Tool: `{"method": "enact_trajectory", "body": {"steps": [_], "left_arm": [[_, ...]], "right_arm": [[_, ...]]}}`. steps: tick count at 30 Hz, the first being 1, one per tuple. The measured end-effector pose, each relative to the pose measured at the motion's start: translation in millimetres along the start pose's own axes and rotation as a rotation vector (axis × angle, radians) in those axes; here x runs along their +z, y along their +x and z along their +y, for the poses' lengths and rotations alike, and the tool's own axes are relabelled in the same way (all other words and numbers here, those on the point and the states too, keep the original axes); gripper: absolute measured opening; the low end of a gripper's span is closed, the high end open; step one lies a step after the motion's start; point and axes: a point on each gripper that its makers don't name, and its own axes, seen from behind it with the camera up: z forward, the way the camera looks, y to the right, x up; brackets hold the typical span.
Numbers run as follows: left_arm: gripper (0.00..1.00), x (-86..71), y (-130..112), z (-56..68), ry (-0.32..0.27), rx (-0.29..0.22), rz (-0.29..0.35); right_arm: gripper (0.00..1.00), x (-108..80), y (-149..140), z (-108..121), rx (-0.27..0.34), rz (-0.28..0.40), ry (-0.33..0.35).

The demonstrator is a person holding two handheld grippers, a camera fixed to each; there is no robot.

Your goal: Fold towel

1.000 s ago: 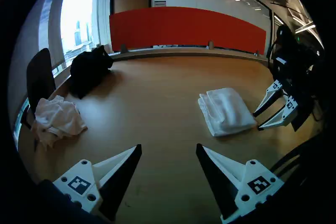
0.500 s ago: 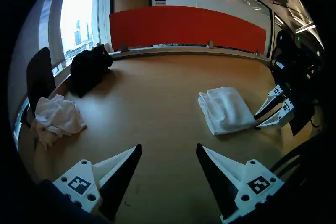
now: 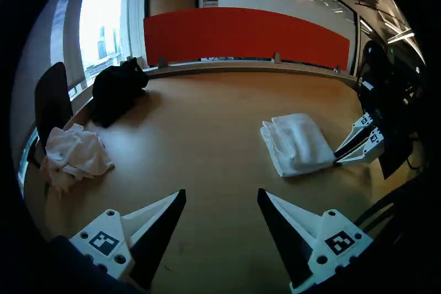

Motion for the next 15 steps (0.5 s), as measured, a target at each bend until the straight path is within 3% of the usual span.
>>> {"method": "enact_trajectory", "body": {"steps": [4,15], "left_arm": [[0.97,0.0,0.3,0.4,-0.001,0.001,0.0],[0.96,-0.8,0.0,-0.7,0.0,0.002,0.0]], "right_arm": [[0.07,0.1,0.2,4.1,0.01,0.002,-0.014],[0.04,-4.0,10.2,4.0,0.012,0.027,-0.014]]}}
